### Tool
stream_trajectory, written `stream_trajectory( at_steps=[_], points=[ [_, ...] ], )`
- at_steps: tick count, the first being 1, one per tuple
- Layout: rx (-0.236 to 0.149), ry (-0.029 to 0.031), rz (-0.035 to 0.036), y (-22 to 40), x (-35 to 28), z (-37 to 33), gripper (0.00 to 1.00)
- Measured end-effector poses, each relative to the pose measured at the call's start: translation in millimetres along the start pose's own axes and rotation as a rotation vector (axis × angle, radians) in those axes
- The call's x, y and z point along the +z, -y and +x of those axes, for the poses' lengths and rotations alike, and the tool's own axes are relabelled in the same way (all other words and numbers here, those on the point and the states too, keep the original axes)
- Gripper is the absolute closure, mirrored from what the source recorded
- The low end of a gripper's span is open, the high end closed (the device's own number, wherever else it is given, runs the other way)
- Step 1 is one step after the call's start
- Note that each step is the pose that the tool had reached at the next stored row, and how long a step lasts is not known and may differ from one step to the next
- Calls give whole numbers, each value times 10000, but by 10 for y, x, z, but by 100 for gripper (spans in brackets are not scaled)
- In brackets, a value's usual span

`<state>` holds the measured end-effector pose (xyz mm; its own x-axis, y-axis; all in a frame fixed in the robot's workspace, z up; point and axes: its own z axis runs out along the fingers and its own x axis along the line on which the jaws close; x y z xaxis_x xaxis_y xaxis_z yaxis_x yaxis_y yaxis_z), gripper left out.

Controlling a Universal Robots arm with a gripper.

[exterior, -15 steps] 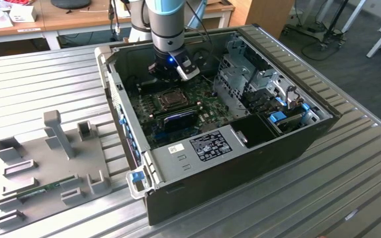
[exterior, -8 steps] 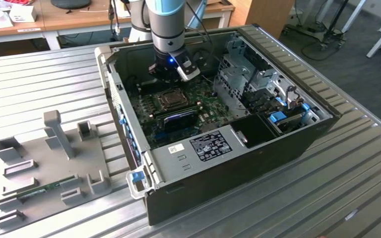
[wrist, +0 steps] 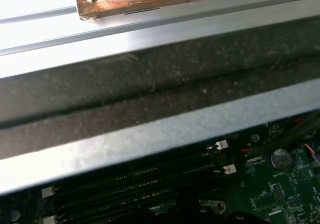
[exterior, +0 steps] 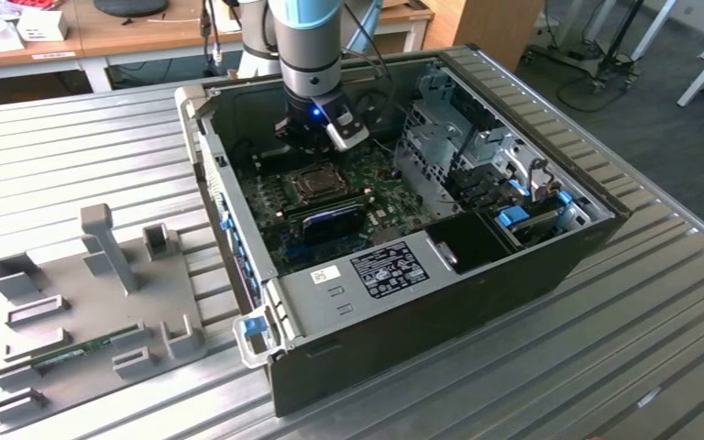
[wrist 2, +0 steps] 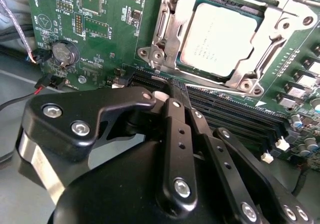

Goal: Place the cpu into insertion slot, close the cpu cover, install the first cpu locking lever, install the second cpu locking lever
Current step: 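Install the first cpu locking lever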

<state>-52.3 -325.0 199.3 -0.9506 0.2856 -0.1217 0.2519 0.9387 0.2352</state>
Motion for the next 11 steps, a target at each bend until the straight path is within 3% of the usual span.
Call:
stream_trajectory(
  at_steps=[11],
  points=[
    [428, 104, 54, -40, 12, 12, 90]
  ],
)
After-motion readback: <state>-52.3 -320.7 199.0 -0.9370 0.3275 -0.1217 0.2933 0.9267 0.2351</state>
